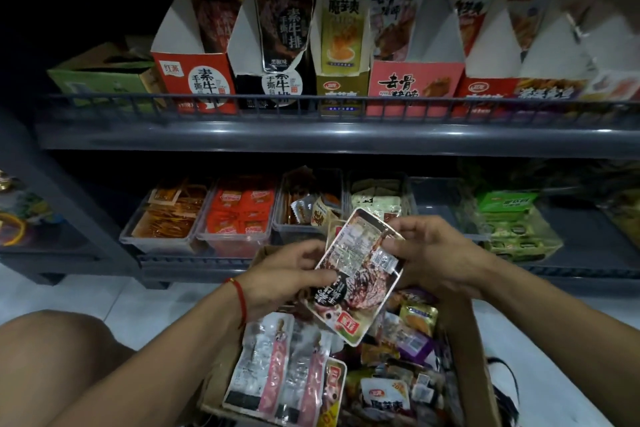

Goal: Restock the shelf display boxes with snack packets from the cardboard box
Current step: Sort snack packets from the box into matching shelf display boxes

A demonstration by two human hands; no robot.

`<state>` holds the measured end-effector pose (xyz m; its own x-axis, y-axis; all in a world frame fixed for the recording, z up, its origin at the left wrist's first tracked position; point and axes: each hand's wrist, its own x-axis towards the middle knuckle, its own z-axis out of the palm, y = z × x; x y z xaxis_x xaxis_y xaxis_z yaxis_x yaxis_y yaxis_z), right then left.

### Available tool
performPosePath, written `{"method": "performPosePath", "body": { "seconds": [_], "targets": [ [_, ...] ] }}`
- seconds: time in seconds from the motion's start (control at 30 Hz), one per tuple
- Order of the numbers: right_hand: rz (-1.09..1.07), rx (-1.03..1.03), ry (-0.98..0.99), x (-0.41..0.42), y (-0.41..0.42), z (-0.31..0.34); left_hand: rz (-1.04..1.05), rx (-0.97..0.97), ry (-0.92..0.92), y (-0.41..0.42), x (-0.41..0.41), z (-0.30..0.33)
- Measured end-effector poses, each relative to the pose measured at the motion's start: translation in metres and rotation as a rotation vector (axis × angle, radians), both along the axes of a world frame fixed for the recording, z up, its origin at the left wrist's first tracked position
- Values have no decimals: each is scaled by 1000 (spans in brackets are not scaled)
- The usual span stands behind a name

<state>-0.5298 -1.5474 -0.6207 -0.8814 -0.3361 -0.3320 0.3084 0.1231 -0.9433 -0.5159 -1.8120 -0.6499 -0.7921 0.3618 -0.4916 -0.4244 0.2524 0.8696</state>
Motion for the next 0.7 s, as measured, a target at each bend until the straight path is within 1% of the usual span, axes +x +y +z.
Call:
{"method": "performPosePath", "body": {
  "seconds": [0.03,0.13,0.17,0.27,0.3,0.37,0.4,0.47,0.57,0.63,0.7],
  "targets": [
    [-34,12,16,1,3,4,14,66,-7,4,0,2],
    [-176,243,238,-2,11,8,53,256,-28,14,0,11],
    [-229,287,291,-3,14,7,74,299,-33,15,-1,14],
    [-378,385,431,0,27,13,122,319,-43,17,-6,19],
    [-421,386,506,3,31,20,152,322,-46,17,-8,17],
    [-490,367,728,17,35,38,216,319,-58,17,-11,14],
    [-475,397,845,25,36,45,237,323,-76,17,-12,14],
    [-288,478,990,42,30,46,261,387,-142,19,-11,17],
    [61,496,1001,52,19,19,271,499,-187,25,-6,26],
    [152,554,1005,52,15,3,305,547,-204,28,-7,27],
    [159,593,978,51,15,-1,334,554,-229,28,-9,28]
  ]
}}
